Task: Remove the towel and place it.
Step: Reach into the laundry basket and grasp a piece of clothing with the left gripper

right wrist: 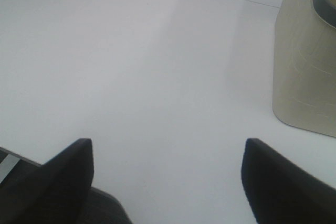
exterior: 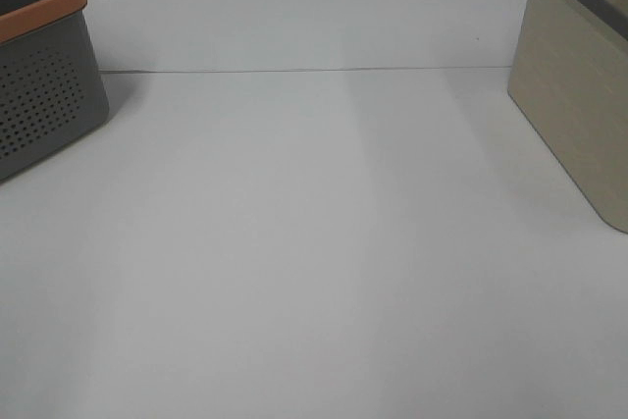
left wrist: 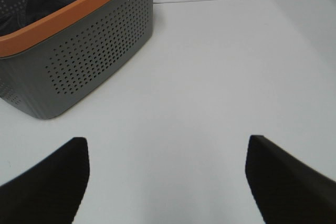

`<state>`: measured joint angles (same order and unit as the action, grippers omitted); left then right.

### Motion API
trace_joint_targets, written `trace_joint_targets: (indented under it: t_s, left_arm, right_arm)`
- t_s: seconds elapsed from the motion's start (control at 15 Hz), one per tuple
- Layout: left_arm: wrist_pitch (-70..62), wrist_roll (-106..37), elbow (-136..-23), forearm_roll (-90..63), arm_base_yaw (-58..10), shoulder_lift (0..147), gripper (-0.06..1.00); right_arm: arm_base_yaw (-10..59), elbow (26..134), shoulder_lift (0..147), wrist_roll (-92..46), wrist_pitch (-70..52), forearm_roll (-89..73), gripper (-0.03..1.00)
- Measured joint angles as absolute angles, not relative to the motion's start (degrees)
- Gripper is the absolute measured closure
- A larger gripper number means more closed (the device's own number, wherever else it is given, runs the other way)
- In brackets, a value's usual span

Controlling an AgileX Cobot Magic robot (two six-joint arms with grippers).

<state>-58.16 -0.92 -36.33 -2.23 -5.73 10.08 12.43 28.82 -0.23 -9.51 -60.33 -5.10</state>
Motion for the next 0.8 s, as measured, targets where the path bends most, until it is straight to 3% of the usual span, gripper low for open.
trace_joint_targets:
  t_s: [0.8]
  left_arm:
    - [-58.04,-6.7,-58.27,-2.23,-5.73,45.89,0.18]
  right_arm:
    - [12.43,28.82,-0.23,-9.51,-60.33,-5.1,0.2]
